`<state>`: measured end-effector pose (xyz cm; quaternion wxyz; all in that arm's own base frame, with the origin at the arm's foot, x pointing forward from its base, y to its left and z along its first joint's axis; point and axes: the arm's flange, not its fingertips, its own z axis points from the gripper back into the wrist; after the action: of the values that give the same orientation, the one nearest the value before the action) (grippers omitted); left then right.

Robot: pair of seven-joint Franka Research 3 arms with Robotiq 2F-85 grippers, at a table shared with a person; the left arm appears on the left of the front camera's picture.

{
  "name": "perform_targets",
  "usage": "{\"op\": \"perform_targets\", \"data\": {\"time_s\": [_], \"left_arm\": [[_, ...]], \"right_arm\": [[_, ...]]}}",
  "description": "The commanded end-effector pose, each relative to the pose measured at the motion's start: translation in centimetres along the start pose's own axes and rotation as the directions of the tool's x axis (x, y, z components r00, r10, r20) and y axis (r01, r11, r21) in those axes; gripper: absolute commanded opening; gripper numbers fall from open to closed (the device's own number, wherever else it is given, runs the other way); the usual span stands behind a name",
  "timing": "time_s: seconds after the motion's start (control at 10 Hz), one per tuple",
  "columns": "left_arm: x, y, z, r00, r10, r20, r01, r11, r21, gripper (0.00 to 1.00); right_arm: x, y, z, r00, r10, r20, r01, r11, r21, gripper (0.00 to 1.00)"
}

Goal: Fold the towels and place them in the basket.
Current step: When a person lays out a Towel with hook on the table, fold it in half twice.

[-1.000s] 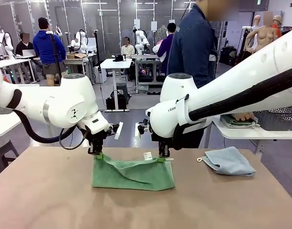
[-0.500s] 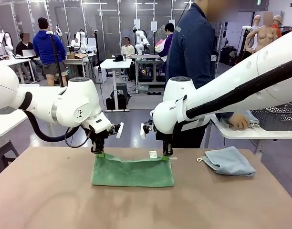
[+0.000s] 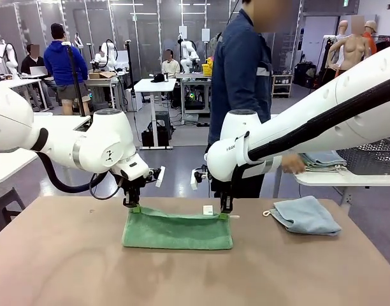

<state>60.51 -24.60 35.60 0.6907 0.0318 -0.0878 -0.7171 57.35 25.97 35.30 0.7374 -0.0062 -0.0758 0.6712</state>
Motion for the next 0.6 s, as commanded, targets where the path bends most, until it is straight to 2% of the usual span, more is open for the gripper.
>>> {"op": "perform_targets", "data": {"time_s": [0.0,0.4,0.5], "left_arm": [[0.3,1.3,-0.7,1.0,-0.008,-0.003,0.008,1.0,0.017,0.04],[0.0,2.5,-1.9,1.0,0.011,-0.013,-0.011,0.999,0.031,0.04],[-0.2,2.4,-1.9,0.999,0.029,-0.025,-0.028,0.999,0.041,0.04]], "right_arm": [[0.9,-1.2,-0.7,0.999,-0.036,0.005,0.036,0.999,-0.022,0.04],[1.2,-2.4,-2.0,0.997,-0.072,0.0,0.072,0.997,-0.014,0.04],[1.2,-2.4,-2.1,0.996,-0.084,-0.011,0.084,0.996,-0.013,0.11]]}}
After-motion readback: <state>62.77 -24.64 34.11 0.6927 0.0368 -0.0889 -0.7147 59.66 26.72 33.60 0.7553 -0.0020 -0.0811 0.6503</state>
